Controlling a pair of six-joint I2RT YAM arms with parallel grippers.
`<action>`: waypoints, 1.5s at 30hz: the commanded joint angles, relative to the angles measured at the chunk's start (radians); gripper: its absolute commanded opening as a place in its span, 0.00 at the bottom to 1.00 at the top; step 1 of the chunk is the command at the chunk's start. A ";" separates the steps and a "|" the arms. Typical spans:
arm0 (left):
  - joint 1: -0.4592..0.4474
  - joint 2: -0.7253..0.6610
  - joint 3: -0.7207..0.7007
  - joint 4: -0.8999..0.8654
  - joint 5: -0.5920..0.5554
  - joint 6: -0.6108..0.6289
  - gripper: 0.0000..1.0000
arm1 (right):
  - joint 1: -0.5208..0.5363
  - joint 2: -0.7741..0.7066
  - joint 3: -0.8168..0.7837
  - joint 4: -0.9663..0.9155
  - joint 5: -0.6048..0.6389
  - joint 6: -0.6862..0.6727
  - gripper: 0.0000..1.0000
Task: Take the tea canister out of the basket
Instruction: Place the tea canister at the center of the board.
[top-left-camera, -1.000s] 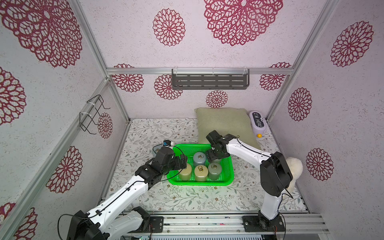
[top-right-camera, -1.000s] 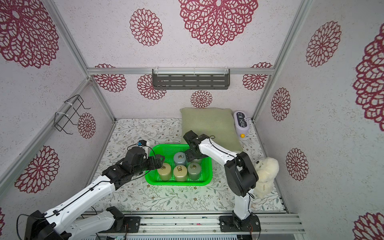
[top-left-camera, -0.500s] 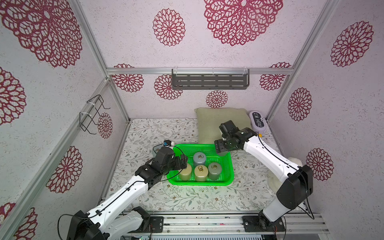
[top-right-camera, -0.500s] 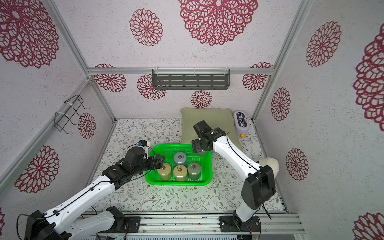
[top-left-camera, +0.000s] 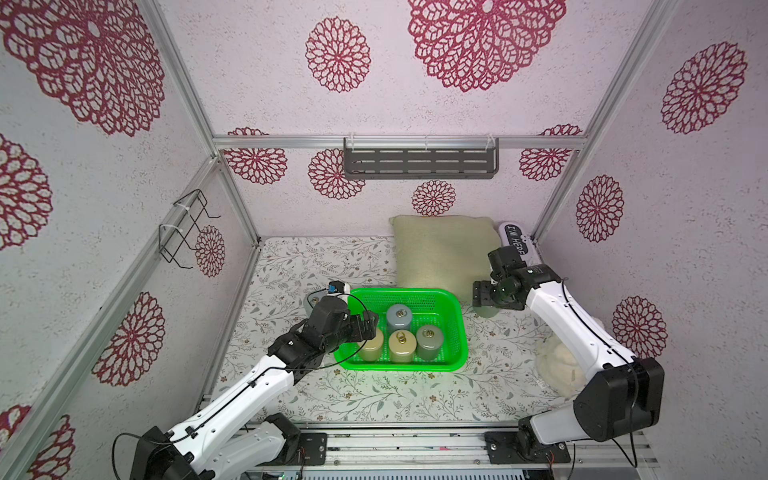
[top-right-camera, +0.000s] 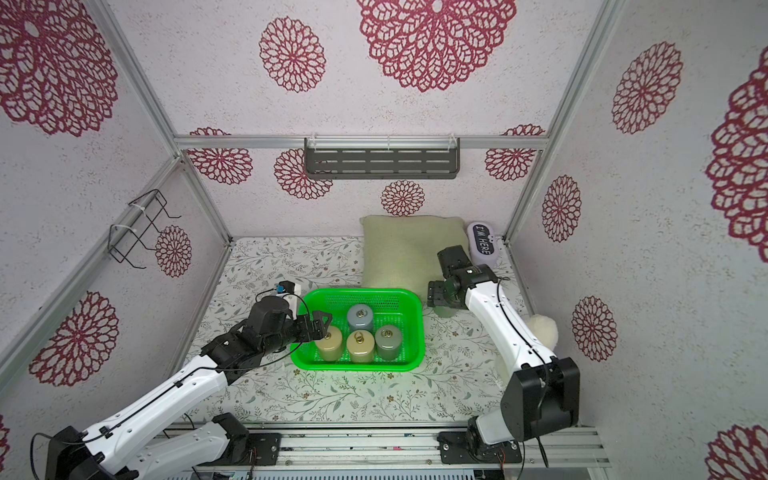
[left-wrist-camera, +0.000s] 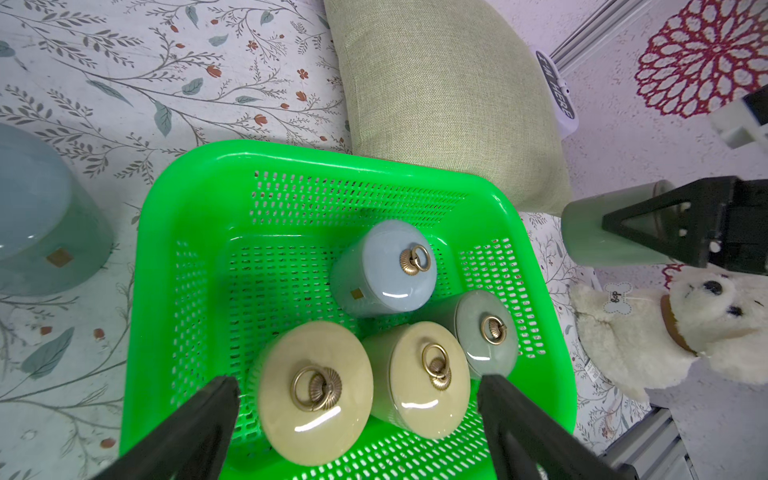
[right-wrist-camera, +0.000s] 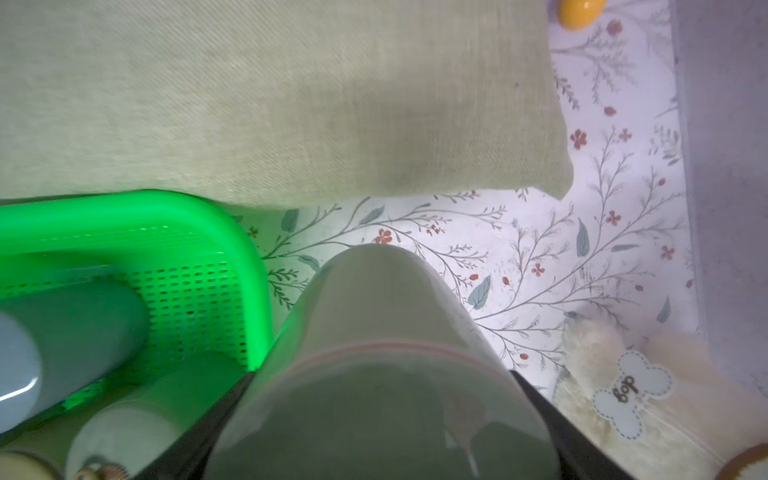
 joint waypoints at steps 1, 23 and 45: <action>-0.014 -0.015 -0.013 0.016 -0.009 0.006 0.97 | -0.038 -0.016 -0.037 0.105 -0.061 0.002 0.73; -0.024 -0.012 -0.015 0.006 -0.035 0.010 0.97 | -0.051 0.187 -0.148 0.253 -0.062 0.028 0.76; -0.030 -0.024 -0.029 -0.009 -0.136 0.025 0.97 | -0.051 0.023 -0.111 0.240 -0.080 0.056 0.99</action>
